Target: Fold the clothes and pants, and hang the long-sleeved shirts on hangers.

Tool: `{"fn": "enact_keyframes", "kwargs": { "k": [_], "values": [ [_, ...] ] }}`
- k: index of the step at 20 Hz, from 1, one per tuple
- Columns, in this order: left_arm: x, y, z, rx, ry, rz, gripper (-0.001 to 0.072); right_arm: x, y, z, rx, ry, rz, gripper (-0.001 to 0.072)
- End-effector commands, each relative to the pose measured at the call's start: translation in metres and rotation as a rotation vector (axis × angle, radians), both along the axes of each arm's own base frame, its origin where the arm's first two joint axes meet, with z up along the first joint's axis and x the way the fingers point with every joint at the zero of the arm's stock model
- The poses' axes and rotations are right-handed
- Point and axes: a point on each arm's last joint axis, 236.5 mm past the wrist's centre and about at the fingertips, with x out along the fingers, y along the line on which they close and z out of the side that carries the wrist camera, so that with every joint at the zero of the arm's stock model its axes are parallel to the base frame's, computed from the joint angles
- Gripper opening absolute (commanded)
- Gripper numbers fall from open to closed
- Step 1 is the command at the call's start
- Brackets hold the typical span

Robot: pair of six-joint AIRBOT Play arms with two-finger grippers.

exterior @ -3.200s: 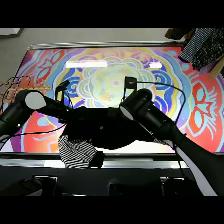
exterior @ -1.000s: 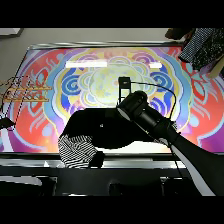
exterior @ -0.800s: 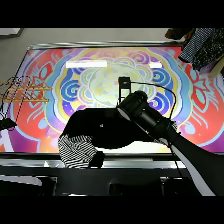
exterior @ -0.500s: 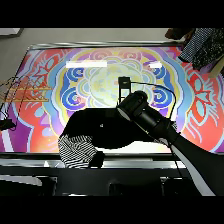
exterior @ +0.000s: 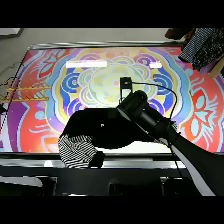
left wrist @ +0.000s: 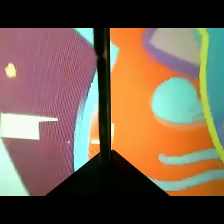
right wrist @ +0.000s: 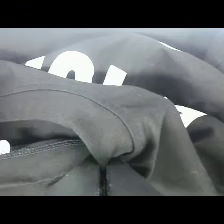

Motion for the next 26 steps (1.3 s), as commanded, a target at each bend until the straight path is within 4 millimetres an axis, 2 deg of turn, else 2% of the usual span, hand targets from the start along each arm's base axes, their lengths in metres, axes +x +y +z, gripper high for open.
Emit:
{"fn": "enact_keyframes", "kwargs": {
  "k": [1,3,4,6,8,10,14,17,20,23,26],
  "values": [
    [0.02,-0.008,0.088,0.126,-0.153,-0.036,0.0023,0.002,-0.008,0.0,-0.035,-0.008,-0.006,0.0024],
    [0.02,-0.017,0.135,0.2,-0.24,-0.046,0.0022,0.005,-0.013,0.002,-0.057,-0.022,-0.009,0.0024],
    [0.016,-0.033,0.153,0.222,-0.268,-0.109,0.0021,0.005,-0.016,0.003,-0.068,-0.025,-0.011,0.0024],
    [0.0,-0.084,0.168,0.268,-0.281,-0.355,0.0019,0.004,-0.022,0.002,-0.09,-0.02,-0.025,0.0024],
    [-0.016,-0.128,0.172,0.239,-0.3,-0.416,0.0019,0.001,-0.03,0.001,-0.104,-0.007,-0.08,0.0024],
    [-0.043,-0.174,0.16,0.209,-0.286,-0.478,0.002,0.0,-0.033,0.001,-0.1,-0.002,-0.129,0.0024],
    [-0.111,-0.26,0.119,0.163,-0.237,-0.635,0.0021,0.0,-0.035,0.001,-0.097,-0.003,-0.152,0.0024],
    [-0.157,-0.301,0.086,0.158,-0.202,-0.749,0.0022,-0.002,-0.043,0.002,-0.138,0.002,-0.151,0.0024],
    [-0.187,-0.327,0.064,0.133,-0.185,-0.842,0.0022,-0.006,-0.052,0.001,-0.193,0.021,-0.109,0.0024],
    [-0.212,-0.335,0.041,0.124,-0.092,-0.959,0.0023,-0.005,-0.061,0.007,-0.23,0.008,-0.1,0.0024],
    [-0.213,-0.336,0.036,0.166,-0.095,-1.067,0.0023,-0.002,-0.067,0.014,-0.243,-0.018,-0.108,0.0024]
  ]
}}
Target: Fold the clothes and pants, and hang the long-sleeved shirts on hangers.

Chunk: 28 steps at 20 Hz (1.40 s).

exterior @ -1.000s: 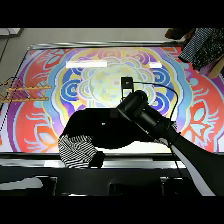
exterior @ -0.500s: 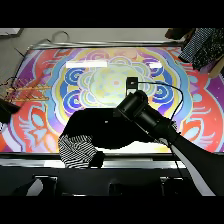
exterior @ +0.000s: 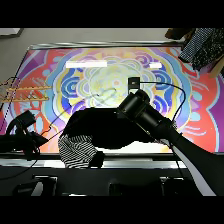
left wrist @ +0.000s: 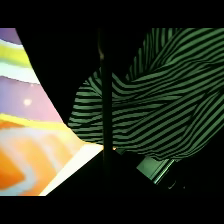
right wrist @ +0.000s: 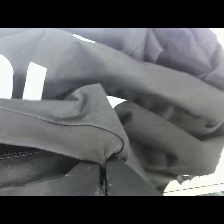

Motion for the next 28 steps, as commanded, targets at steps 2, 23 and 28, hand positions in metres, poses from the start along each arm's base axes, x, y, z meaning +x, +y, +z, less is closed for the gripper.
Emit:
{"fn": "enact_keyframes", "kwargs": {
  "k": [2,23,28],
  "values": [
    [-0.012,-0.002,-0.016,0.055,0.021,-0.148,0.0023,0.004,-0.011,0.005,-0.017,-0.015,-0.018,0.0024],
    [0.036,0.018,0.015,0.156,-0.056,-0.241,0.0024,0.033,-0.002,0.003,0.18,-0.078,-0.164,0.0023],
    [0.034,0.028,0.014,0.202,-0.041,-0.236,0.0025,0.032,0.004,0.003,0.207,-0.074,-0.167,0.0023]
  ]
}}
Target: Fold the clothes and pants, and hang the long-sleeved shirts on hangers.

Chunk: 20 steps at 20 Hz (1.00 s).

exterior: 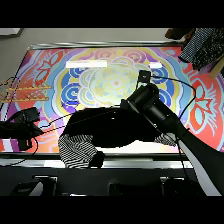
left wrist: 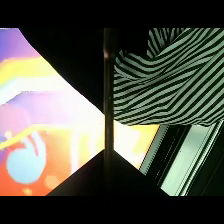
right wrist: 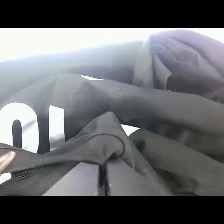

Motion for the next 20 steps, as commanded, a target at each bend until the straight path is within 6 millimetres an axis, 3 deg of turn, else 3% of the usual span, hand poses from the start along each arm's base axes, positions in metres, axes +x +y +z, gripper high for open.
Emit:
{"fn": "enact_keyframes", "kwargs": {
  "k": [1,6,17,20],
  "values": [
    [0.001,0.006,0.003,0.025,-0.005,0.003,0.0025,-0.001,0.006,-0.001,0.03,0.003,-0.006,0.0023],
    [0.001,0.003,0.004,0.013,-0.008,-0.001,0.0025,-0.003,0.016,-0.002,0.079,0.015,-0.015,0.0023],
    [0.001,-0.006,0.007,-0.022,-0.011,-0.016,0.0026,0.001,0.013,0.0,0.099,-0.01,-0.085,0.0023],
    [0.0,-0.008,0.0,-0.034,0.01,-0.024,0.0026,-0.002,0.014,-0.003,0.129,0.021,-0.102,0.0023]
  ]
}}
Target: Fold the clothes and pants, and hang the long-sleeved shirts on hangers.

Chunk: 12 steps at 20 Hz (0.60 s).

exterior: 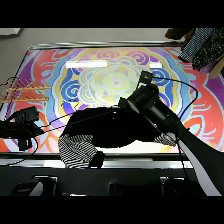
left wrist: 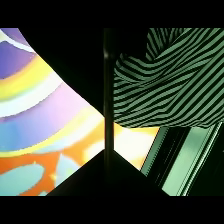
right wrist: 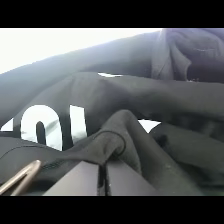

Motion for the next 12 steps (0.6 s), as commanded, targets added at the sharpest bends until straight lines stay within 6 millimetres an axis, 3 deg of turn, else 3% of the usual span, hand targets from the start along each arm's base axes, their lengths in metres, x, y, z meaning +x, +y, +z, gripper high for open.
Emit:
{"fn": "enact_keyframes", "kwargs": {
  "k": [1,4,12],
  "values": [
    [0.0,-0.004,-0.007,-0.018,0.02,-0.009,0.0026,-0.003,0.001,-0.005,0.078,0.056,-0.044,0.0023],
    [0.005,-0.005,-0.009,-0.026,0.01,-0.008,0.0026,0.009,-0.004,-0.002,0.16,0.068,-0.039,0.0023],
    [0.014,-0.02,-0.024,-0.044,0.052,-0.052,0.0026,0.005,0.008,0.003,0.222,0.084,0.012,0.0023]
  ]
}}
